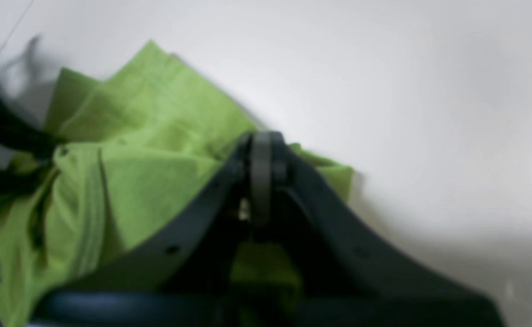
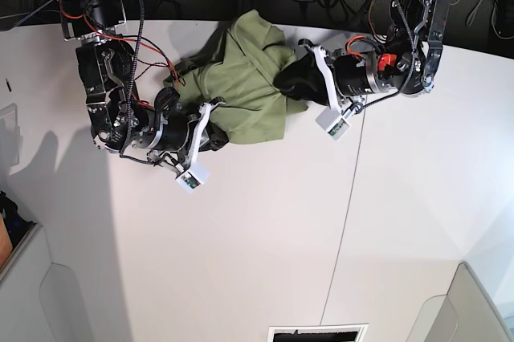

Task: Layout the t-shirt on the table in an organized manner, then fold the t-shirt properly
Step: 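Lift and fold the shirt bundle with the left gripper over itself, then press and tuck the shirt bundle with both grippers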

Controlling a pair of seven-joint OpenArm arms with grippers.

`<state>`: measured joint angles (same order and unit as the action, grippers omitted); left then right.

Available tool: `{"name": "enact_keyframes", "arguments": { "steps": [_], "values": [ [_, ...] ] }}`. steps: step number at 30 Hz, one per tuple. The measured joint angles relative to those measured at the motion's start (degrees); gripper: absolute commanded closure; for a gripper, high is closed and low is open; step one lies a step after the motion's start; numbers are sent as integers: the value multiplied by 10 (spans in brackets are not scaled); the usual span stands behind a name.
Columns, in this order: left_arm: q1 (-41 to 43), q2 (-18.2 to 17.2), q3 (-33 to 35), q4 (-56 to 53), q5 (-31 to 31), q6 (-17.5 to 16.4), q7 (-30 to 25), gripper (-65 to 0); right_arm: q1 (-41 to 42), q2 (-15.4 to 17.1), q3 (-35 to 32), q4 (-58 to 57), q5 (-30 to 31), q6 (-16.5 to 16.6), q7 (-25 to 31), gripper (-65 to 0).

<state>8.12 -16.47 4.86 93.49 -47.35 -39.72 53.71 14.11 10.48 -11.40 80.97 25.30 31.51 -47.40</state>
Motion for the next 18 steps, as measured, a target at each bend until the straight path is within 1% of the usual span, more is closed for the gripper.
{"name": "enact_keyframes", "arguments": {
  "steps": [3,5,13,15,18],
  "values": [
    [-31,-2,11,-46,2,0,-2,-175,-9,0,0,0,0,0,2,0],
    [-54,-2,24,-80,-2,-8,-5,-175,-19,0,0,1,3,0,5,0],
    [-177,2,88,-226,-6,-16,-26,-175,-60,2,2,28,6,-2,18,0],
    [-208,12,106,-260,-5,-17,-25,-175,-76,2,3,47,6,-2,17,0],
    [-253,45,120,-305,7,-16,-20,-175,-101,2,6,80,3,-2,8,0]
  ]
}}
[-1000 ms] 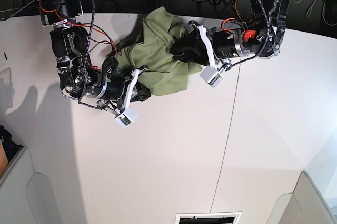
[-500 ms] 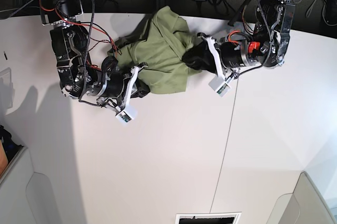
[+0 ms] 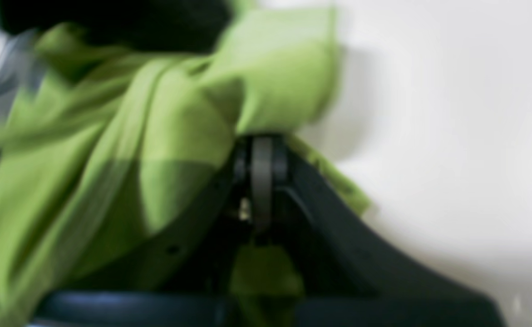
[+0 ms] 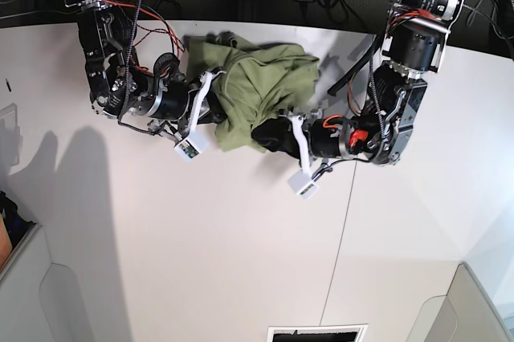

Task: Layout the t-shirt on the table in an organized manner, then fold the t-shirt properly
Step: 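Press and tuck the shirt bundle with both grippers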

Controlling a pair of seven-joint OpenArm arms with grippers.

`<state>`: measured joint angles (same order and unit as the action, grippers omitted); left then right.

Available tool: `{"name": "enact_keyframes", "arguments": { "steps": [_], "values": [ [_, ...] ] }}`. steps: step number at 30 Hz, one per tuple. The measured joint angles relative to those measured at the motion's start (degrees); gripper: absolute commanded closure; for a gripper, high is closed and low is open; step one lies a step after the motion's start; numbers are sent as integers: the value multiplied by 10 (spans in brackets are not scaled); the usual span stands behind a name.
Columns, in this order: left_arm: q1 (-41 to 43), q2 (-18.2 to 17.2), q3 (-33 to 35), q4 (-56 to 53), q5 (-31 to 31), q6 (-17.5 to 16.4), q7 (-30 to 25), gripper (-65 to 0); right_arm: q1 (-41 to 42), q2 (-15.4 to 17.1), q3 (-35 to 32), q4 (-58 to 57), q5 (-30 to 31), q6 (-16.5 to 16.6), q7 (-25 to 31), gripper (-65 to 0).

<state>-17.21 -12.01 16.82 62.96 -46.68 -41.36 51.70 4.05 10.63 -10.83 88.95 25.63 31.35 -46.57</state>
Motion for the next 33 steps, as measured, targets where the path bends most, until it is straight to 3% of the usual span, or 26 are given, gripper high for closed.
{"name": "enact_keyframes", "arguments": {
  "steps": [5,8,15,21,26,30,33],
  "values": [
    [-45,46,4,-14,19,16,36,-175,-25,0,0,39,-8,0,-11,0],
    [-64,42,3,3,-14,17,80,-175,-24,0,11,43,-12,0,-11,0],
    [-79,-24,-1,115,-120,18,148,-175,-12,0,98,44,7,-1,-5,0],
    [-22,-86,-1,196,-201,17,203,-175,-4,0,120,45,64,0,-5,0],
    [35,-121,0,242,-213,17,203,-175,-1,-2,80,45,71,2,-8,0],
    [73,-124,0,257,-214,17,199,-175,-1,-3,40,45,72,2,-8,0],
    [97,-123,0,256,-176,17,154,-175,0,-3,21,45,69,2,-10,0]
  ]
}}
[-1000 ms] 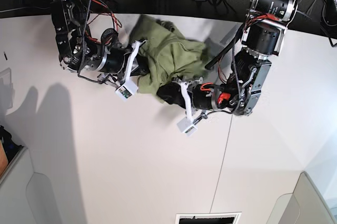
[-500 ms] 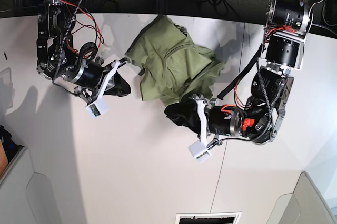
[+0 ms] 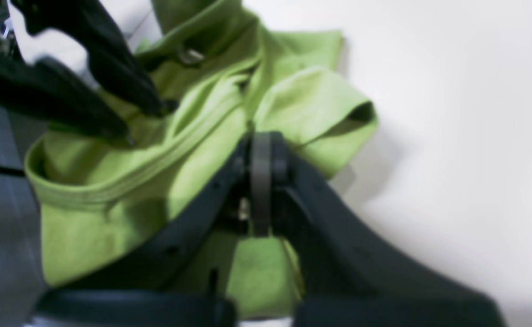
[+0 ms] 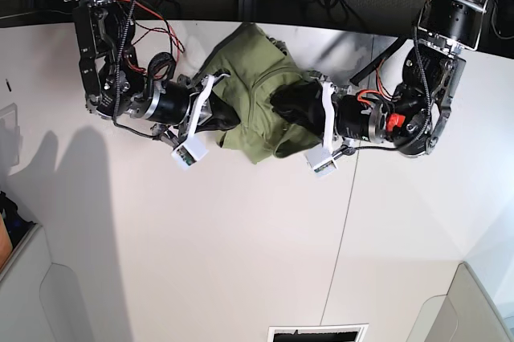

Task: Layout the t-shirt on the table in an organized manner, then fold the t-shirt properly

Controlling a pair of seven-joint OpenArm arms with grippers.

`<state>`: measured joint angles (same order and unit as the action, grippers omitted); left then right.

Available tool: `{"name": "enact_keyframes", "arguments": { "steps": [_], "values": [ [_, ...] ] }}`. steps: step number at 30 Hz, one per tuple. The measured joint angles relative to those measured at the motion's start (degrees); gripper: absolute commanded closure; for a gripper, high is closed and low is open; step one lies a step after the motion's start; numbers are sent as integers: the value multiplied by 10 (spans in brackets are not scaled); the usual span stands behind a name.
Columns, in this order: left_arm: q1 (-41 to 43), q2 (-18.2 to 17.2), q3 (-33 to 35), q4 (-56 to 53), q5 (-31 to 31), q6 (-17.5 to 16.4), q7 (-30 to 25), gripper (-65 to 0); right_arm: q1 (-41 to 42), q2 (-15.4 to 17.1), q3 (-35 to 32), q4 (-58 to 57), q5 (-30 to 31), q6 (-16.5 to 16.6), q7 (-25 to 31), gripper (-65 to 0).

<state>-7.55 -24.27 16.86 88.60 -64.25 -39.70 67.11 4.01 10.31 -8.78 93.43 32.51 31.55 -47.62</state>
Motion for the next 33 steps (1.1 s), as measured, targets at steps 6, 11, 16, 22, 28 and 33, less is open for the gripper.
{"name": "enact_keyframes", "arguments": {
  "steps": [6,11,16,22,28,33],
  "values": [
    [10,0,0,-44,96,0,-98,-175,0,0,-5,0,-25,0,-5,0],
    [9,5,-1,-92,97,-5,-132,-176,-10,0,-5,0,-25,0,-15,0],
    [-25,43,-3,-135,126,-8,-140,-176,-42,0,-5,0,-23,0,-11,0],
    [-58,93,-2,-156,158,-2,-132,-176,-77,0,-3,1,5,0,8,0],
    [-75,109,-1,-156,175,-2,-132,-176,-88,-35,-3,2,-1,0,3,0],
    [-100,87,-1,-152,121,0,-99,-176,-90,-36,35,25,-18,2,-5,0]
  ]
}}
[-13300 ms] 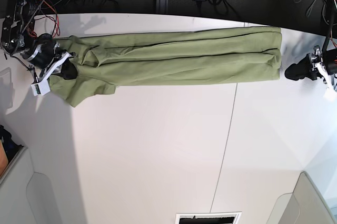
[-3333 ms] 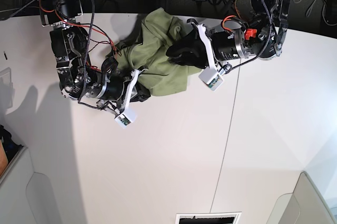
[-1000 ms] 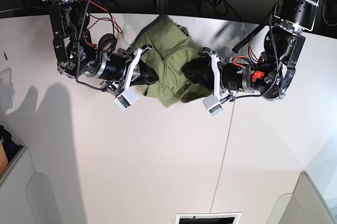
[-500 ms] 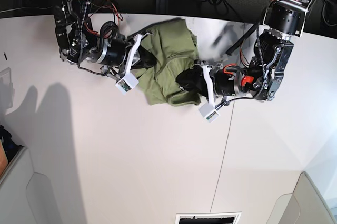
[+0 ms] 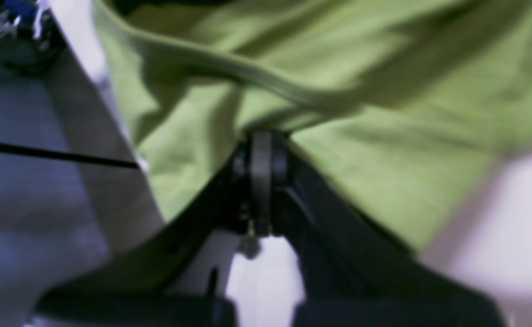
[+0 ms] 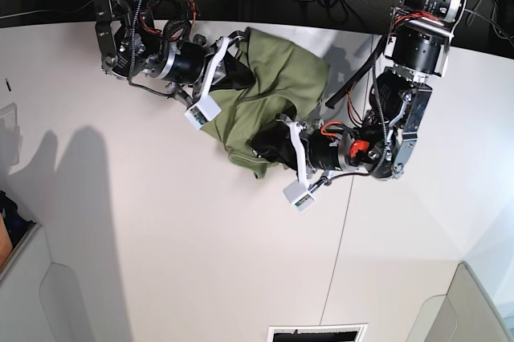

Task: Layout the t-shirt on the table in an organized manner, then fold the t-shirt properly

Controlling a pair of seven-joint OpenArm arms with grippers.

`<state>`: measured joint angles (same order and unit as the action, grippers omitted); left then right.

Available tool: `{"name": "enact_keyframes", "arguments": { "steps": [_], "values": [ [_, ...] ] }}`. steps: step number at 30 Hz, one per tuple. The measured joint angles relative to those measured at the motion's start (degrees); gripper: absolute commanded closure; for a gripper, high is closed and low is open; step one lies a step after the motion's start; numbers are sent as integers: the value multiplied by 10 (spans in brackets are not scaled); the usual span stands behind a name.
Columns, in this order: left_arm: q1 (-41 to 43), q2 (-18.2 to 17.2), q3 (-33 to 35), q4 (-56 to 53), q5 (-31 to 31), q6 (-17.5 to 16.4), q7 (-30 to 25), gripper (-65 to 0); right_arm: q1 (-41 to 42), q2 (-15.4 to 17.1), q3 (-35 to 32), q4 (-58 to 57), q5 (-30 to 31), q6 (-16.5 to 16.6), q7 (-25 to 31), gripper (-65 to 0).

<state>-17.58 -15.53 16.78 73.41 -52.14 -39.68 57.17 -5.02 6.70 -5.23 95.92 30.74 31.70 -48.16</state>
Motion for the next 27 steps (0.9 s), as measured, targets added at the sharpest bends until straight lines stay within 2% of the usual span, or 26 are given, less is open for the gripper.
{"name": "enact_keyframes", "arguments": {
  "steps": [2,7,13,17,20,24,27],
  "values": [
    [-7,-16,0,14,-29,0,6,-176,0,2,25,21,-3,0,-7,0],
    [-2,-55,0,43,-39,0,19,-175,1,3,62,56,6,0,-30,0],
    [10,-97,0,114,-106,0,59,-175,-9,49,88,68,8,0,-31,0],
    [92,-153,-14,179,-99,2,71,-175,-64,76,114,89,30,0,-33,0],
    [167,-179,-59,249,-99,2,73,-175,-107,87,132,122,47,2,-37,0],
    [274,-227,-120,340,-105,0,65,-175,-167,120,139,153,64,2,-35,0],
    [363,-241,-142,378,-99,2,81,-175,-218,128,139,160,64,2,-43,0]
  ]
}}
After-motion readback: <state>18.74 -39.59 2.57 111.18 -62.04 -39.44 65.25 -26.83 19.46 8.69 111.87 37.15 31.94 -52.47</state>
